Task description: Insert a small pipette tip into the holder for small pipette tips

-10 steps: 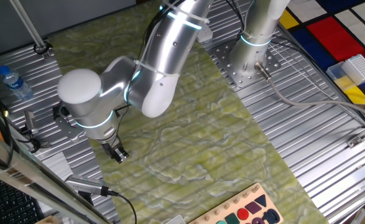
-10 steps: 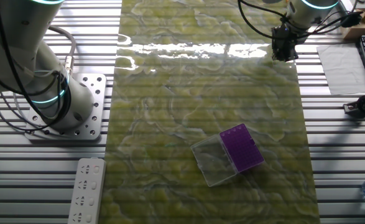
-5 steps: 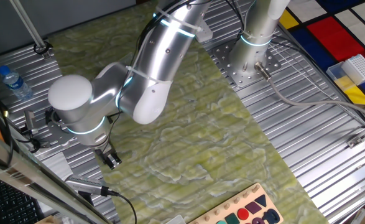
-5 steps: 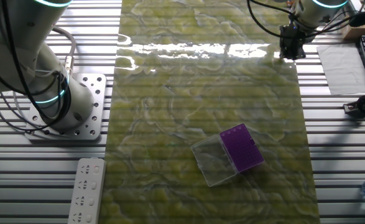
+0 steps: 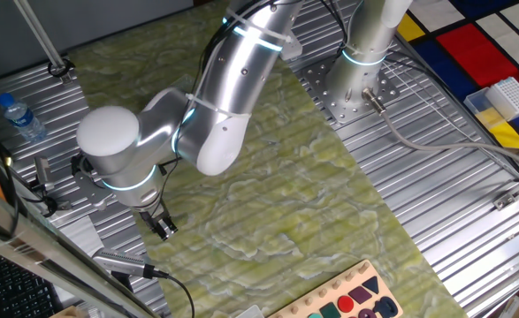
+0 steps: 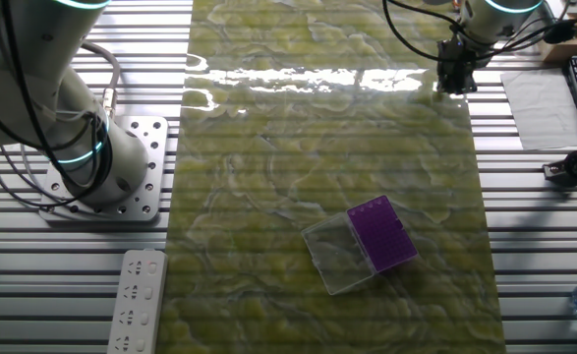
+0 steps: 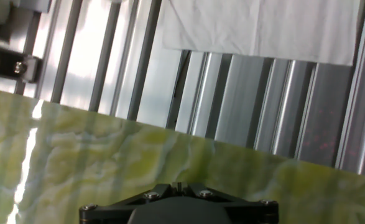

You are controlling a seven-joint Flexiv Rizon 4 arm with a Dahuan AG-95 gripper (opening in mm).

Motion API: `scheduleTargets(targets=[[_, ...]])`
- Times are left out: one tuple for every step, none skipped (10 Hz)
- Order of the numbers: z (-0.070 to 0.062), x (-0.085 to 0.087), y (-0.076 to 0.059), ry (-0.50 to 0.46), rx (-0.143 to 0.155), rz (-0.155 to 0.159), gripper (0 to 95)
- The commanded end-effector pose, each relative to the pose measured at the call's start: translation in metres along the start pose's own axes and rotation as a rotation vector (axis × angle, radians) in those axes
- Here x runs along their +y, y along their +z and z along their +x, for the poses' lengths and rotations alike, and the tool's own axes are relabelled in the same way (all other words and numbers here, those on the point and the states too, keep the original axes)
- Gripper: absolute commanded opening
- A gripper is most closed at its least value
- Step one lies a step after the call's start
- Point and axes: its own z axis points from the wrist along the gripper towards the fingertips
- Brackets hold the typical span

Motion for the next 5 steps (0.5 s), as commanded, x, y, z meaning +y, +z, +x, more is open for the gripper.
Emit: scheduleTargets(targets=[[0.0036, 0.0000, -0.0001, -0.001, -0.003, 0.001, 0.0], [0.0044, 0.0001, 0.0004, -0.001, -0.002, 0.002, 0.0], [0.0070, 0.0005, 0.0017, -0.002, -0.004, 0.002, 0.0], [0.0088, 0.0004, 0.0024, -0.001, -0.005, 0.002, 0.0], [0.0099, 0.0005, 0.0028, -0.001, -0.006, 0.002, 0.0]])
